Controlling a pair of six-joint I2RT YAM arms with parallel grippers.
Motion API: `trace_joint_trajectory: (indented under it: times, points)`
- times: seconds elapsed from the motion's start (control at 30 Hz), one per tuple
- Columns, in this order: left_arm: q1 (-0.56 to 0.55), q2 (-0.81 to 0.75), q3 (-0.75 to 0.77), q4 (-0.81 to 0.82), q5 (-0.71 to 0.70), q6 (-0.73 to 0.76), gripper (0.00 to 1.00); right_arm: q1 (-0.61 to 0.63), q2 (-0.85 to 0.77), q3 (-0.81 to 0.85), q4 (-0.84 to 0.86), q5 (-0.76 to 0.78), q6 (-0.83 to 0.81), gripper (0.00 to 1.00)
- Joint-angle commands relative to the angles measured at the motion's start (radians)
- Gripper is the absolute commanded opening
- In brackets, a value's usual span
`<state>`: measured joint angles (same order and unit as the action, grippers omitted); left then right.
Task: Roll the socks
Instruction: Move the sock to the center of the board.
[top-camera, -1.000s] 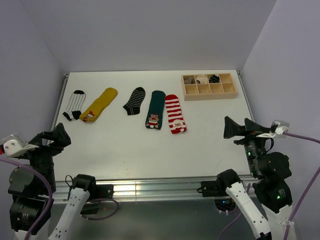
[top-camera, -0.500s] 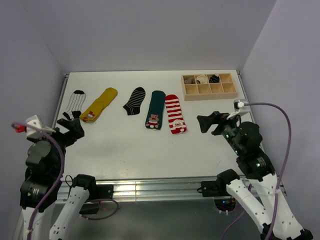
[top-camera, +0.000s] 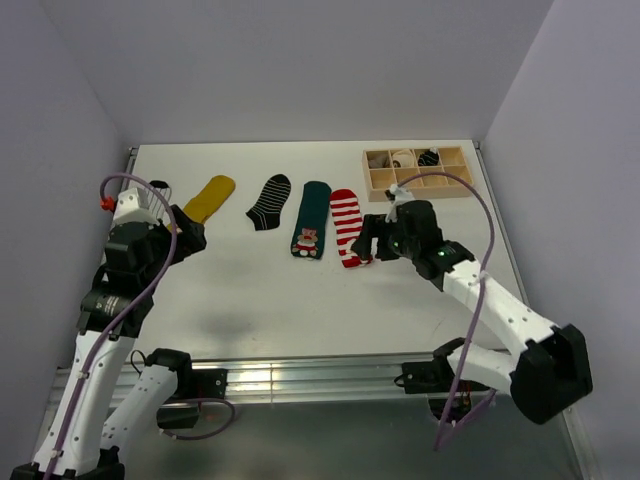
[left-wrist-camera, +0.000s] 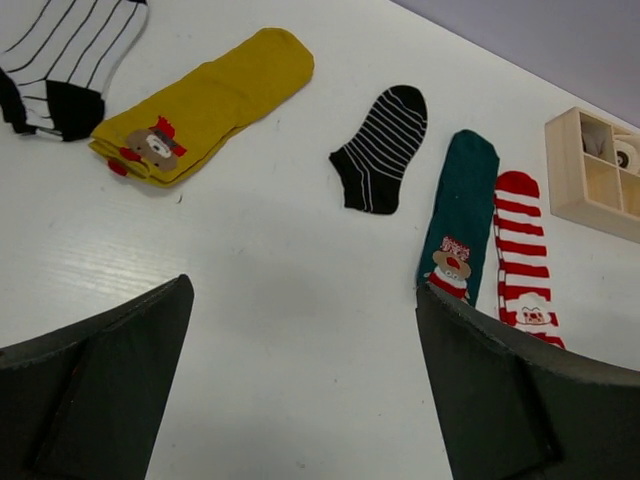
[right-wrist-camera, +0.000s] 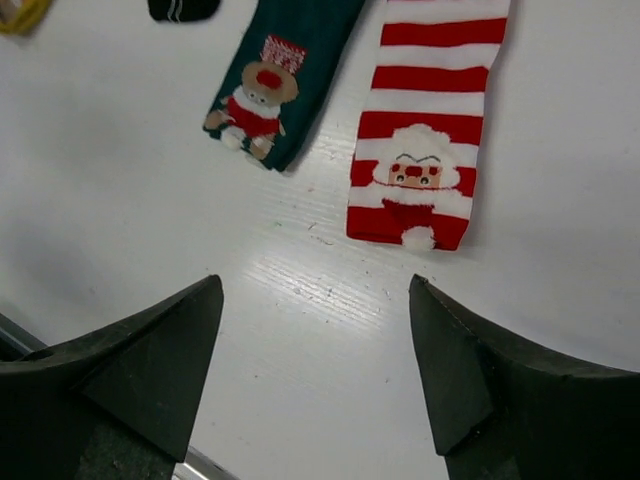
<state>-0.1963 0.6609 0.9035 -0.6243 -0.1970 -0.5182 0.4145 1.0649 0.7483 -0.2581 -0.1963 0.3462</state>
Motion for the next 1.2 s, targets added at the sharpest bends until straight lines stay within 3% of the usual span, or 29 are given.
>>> trace_joint_trajectory:
  times: [0.0, 0.37, 0.7, 0.93, 1.17]
  points:
    - [0.0, 0.017, -0.028, 0.138, 0.05, -0.031, 1.0, 0.044, 0.104, 0.074, 0.095, 0.024, -0.058, 0.8]
    - [0.006, -0.007, -0.118, 0.19, -0.007, 0.0, 0.99, 0.233, 0.574, 0.367, 0.085, 0.169, -0.188, 0.59]
    - [0.023, -0.034, -0.126, 0.195, -0.002, 0.001, 0.99, 0.264, 0.923, 0.652, -0.047, 0.167, -0.216, 0.44]
    - [0.043, -0.035, -0.13, 0.201, 0.007, 0.004, 0.99, 0.262, 1.156, 0.937, -0.191, 0.178, -0.205, 0.42]
    - [0.063, -0.024, -0.132, 0.202, 0.018, 0.004, 0.99, 0.227, 1.317, 1.273, -0.291, 0.156, -0.187, 0.5]
